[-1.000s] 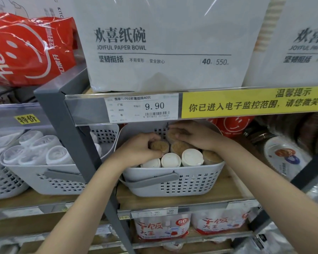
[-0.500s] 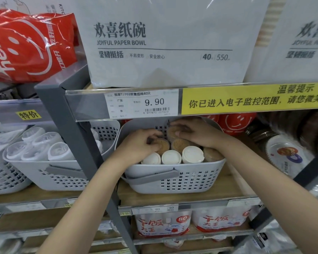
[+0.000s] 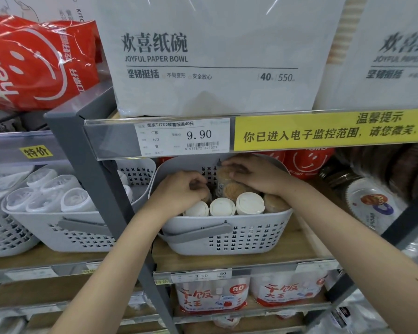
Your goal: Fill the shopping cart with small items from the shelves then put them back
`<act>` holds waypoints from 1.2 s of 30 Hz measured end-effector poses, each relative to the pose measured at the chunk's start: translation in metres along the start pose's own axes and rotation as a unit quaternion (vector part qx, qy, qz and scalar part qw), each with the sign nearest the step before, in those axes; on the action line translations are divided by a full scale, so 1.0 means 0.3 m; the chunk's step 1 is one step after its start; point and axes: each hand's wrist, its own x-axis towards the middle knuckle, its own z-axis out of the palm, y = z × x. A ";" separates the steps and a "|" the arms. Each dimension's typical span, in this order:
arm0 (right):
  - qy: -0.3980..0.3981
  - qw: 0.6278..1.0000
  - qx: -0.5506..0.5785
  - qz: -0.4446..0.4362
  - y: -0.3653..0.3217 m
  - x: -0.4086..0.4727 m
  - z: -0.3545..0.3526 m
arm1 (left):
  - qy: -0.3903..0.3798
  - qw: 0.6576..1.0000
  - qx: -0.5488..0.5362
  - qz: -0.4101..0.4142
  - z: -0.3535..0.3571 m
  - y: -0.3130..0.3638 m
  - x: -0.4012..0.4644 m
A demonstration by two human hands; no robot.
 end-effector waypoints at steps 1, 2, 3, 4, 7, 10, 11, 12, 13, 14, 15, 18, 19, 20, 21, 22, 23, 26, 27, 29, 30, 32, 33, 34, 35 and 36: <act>0.000 1.000 -0.001 0.001 0.000 0.000 0.000 | -0.005 1.000 -0.004 -0.006 -0.002 0.003 -0.001; 0.000 1.000 -0.003 0.001 -0.001 0.000 0.000 | -0.006 1.000 -0.008 -0.009 -0.002 0.007 -0.003; 0.001 1.000 -0.004 0.000 0.000 0.000 0.000 | -0.001 1.000 -0.012 -0.010 -0.002 0.007 -0.004; 0.002 1.000 -0.005 -0.001 0.000 0.001 0.000 | 0.012 1.000 -0.018 -0.009 -0.001 0.008 -0.005; 0.006 1.000 -0.013 -0.003 -0.001 -0.002 -0.005 | 0.073 0.997 -0.012 -0.006 -0.001 0.000 -0.004; 0.013 1.000 -0.012 -0.003 -0.005 -0.005 -0.008 | 0.047 0.999 0.009 -0.023 -0.005 -0.004 -0.004; 0.011 1.000 -0.015 -0.003 -0.006 -0.006 -0.007 | 0.031 0.999 0.014 -0.024 -0.004 -0.005 -0.002; 0.012 1.000 -0.016 -0.004 -0.006 -0.007 -0.007 | 0.025 0.999 0.018 -0.019 -0.002 -0.004 -0.001; 0.011 1.000 -0.018 -0.004 -0.008 -0.009 -0.007 | 0.026 0.999 0.018 -0.012 -0.001 -0.002 0.000; 0.012 1.000 -0.017 -0.007 -0.008 -0.009 -0.007 | 0.031 0.999 0.015 -0.002 0.000 0.000 0.001; 0.012 1.000 -0.016 -0.008 -0.008 -0.009 -0.009 | 0.034 0.999 0.011 0.002 0.001 -0.001 0.004; 0.016 1.000 -0.018 -0.006 -0.013 -0.011 -0.010 | 0.038 0.999 0.009 -0.011 -0.001 -0.010 0.013; 0.016 1.000 -0.020 -0.006 -0.013 -0.012 -0.011 | 0.038 0.999 0.008 -0.014 -0.001 -0.016 0.017; 0.019 1.000 -0.022 -0.007 -0.013 -0.012 -0.011 | 0.037 0.999 0.011 -0.014 0.001 -0.018 0.019; 0.020 1.000 -0.023 -0.005 -0.013 -0.012 -0.012 | 0.034 0.999 0.015 -0.016 0.001 -0.018 0.020; 0.024 0.999 -0.024 -0.006 -0.010 -0.011 -0.011 | 0.033 0.999 0.017 -0.014 0.003 -0.017 0.020; 0.024 1.000 -0.021 -0.001 -0.007 -0.009 -0.010 | 0.031 0.999 0.013 -0.014 0.004 -0.019 0.019; 0.052 0.999 -0.003 0.012 -0.002 -0.010 -0.006 | 0.054 0.998 -0.005 -0.006 0.001 -0.013 0.016; 0.071 0.997 0.010 0.015 -0.002 -0.014 -0.008 | 0.068 0.998 -0.010 0.001 -0.001 -0.011 0.013; 0.115 0.992 0.040 0.013 -0.008 -0.029 -0.017 | 0.104 0.994 -0.017 0.016 -0.003 -0.004 0.002; 0.132 0.990 0.053 0.012 -0.010 -0.037 -0.024 | 0.122 0.992 -0.019 0.024 -0.003 0.002 -0.002; 0.134 0.989 0.061 0.016 -0.014 -0.057 -0.045 | 0.154 0.987 -0.017 0.046 -0.010 0.009 -0.013; 0.135 0.990 0.047 0.016 -0.020 -0.071 -0.055 | 0.173 0.982 -0.003 0.073 -0.014 0.017 -0.025; 0.141 0.989 0.038 0.014 -0.011 -0.087 -0.055 | 0.195 0.974 0.013 0.112 -0.015 0.015 -0.038; 0.160 0.986 0.030 0.025 -0.015 -0.108 -0.055 | 0.200 0.970 0.025 0.139 -0.017 0.021 -0.053; 0.181 0.982 0.029 0.035 -0.014 -0.121 -0.052 | 0.197 0.966 0.038 0.164 -0.015 0.021 -0.065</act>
